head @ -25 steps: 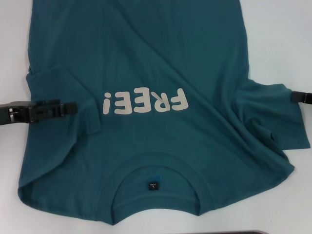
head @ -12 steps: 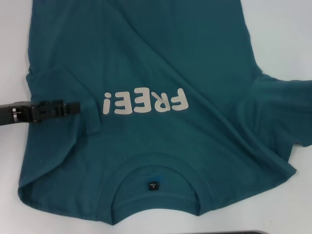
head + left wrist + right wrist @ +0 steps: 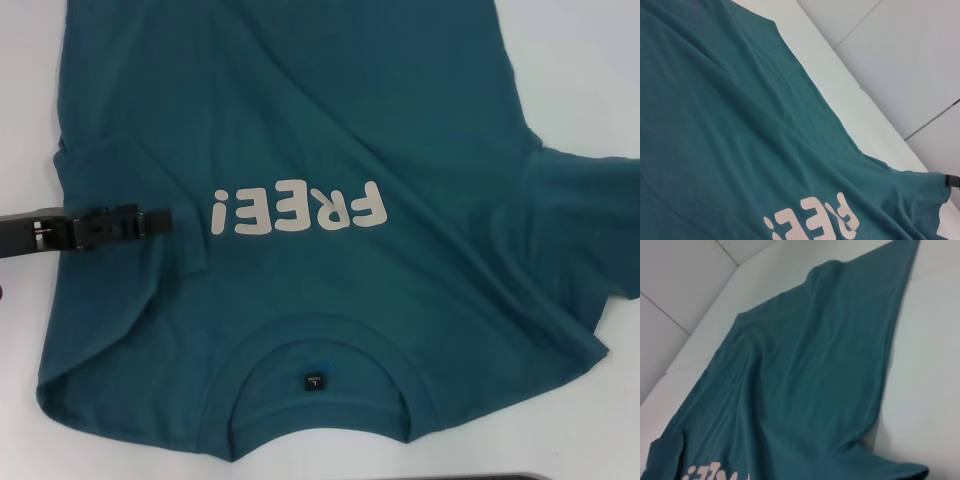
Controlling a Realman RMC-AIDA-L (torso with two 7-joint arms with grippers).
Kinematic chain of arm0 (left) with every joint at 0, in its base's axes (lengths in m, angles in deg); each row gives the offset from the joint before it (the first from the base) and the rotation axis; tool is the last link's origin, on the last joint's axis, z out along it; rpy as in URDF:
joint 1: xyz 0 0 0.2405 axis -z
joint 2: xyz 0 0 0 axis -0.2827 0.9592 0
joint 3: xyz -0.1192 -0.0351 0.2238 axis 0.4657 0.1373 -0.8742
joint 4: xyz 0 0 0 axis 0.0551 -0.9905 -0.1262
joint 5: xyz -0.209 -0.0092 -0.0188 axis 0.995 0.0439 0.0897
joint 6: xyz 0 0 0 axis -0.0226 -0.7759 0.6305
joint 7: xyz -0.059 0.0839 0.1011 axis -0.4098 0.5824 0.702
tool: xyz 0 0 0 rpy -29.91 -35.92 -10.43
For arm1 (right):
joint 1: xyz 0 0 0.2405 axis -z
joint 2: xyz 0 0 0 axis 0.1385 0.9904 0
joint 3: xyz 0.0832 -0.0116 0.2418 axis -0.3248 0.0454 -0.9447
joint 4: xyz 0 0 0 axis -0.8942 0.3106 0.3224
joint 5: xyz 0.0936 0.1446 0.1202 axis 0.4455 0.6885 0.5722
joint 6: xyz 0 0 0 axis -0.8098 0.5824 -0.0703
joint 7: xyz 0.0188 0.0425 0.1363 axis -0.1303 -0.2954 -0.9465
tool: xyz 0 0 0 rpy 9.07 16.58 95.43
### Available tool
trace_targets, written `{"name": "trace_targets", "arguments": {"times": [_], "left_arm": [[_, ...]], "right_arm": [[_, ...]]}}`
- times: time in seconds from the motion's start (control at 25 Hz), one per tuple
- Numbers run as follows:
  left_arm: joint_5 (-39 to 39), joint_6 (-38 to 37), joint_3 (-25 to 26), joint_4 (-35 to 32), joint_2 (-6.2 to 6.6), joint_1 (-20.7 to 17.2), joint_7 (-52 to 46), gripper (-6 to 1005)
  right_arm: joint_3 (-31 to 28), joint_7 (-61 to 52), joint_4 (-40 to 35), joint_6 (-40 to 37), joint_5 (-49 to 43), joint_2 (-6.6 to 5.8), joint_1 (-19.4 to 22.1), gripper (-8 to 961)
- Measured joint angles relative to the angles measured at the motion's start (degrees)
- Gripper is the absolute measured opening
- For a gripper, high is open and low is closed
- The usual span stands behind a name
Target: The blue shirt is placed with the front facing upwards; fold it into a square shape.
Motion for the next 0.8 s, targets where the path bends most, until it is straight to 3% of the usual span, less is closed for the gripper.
{"name": "trace_targets", "arguments": {"times": [0.8], "left_arm": [[-0.3, -0.1, -0.1, 0.0, -0.15, 0.2, 0.0, 891]], "right_arm": [[-0.2, 0.0, 2.5, -1.0, -0.4, 0.00, -0.4, 5]]}}
